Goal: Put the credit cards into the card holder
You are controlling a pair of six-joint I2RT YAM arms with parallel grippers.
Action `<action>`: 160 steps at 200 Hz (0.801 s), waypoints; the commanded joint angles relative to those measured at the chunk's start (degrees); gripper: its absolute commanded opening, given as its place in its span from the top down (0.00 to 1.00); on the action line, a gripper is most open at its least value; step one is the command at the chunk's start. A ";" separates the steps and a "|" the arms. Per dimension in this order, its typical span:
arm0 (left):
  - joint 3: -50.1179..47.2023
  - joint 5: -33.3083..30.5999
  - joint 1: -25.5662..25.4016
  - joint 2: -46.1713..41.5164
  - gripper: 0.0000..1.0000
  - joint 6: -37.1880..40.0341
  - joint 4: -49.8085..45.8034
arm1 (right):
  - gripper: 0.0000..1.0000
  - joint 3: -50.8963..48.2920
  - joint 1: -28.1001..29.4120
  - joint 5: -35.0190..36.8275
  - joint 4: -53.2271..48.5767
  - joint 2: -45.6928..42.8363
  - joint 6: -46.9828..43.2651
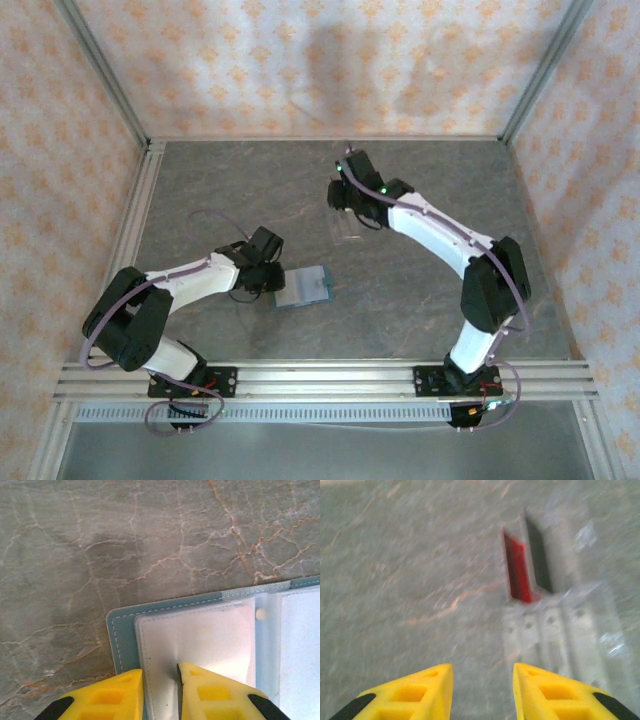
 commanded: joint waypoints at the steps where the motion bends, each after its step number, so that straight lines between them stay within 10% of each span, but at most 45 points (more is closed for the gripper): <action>1: 0.40 0.05 -0.65 1.58 0.77 -0.18 -0.20 | 0.65 8.03 -1.09 5.66 -8.44 7.04 -5.16; 64: 0.55 -0.29 -0.95 1.50 0.77 -0.03 -0.64 | 0.69 35.02 -3.11 9.00 -22.40 26.39 -11.72; 160: 0.51 -0.04 -0.98 1.14 0.77 -0.09 -0.81 | 0.73 46.45 -3.99 9.50 -29.01 36.19 -13.74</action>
